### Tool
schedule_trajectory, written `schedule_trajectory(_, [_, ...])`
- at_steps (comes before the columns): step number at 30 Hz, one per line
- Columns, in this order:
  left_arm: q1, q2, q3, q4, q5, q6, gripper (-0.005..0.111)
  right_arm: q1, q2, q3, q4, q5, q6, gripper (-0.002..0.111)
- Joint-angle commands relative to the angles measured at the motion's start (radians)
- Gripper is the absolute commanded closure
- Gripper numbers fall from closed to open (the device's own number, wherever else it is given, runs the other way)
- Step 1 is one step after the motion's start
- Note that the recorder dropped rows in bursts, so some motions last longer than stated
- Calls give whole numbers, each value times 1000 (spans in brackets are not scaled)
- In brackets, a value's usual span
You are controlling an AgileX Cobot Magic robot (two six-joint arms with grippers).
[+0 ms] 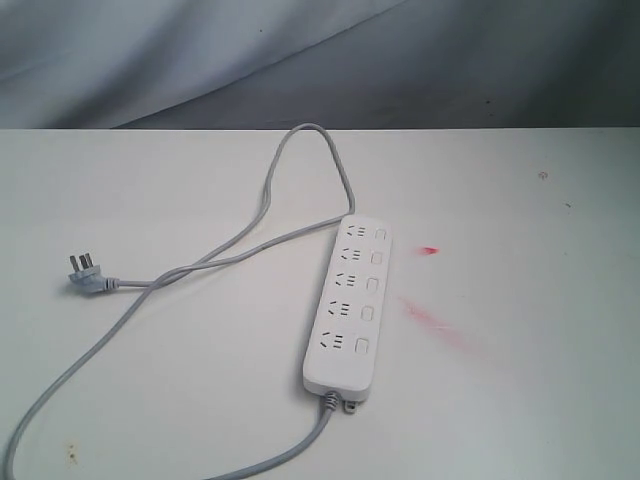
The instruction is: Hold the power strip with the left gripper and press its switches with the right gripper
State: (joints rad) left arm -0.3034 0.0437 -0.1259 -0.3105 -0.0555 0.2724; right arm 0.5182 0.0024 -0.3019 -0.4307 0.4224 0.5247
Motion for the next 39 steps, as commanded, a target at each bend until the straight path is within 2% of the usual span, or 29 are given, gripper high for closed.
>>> schedule_trajectory(1, [4,-7,87,-54,-69,-10,107,-9,-2,148,-116,-241,-1,108])
schedule_trajectory(8, [4,-7,126,-54,-126,-10,107,-9,-2,285,-106,-334,11,108])
schedule_trajectory(16, [4,-7,126,-36,-5,-4,107,-9,-2,302,-92,-250,26,108])
schedule_trajectory(21, [4,-7,126,32,139,-2,107,-9,-2,302,-92,-238,31,108])
schedule_trajectory(39, [4,-7,126,32,135,-6,107,-9,-2,302,-92,-235,52,108])
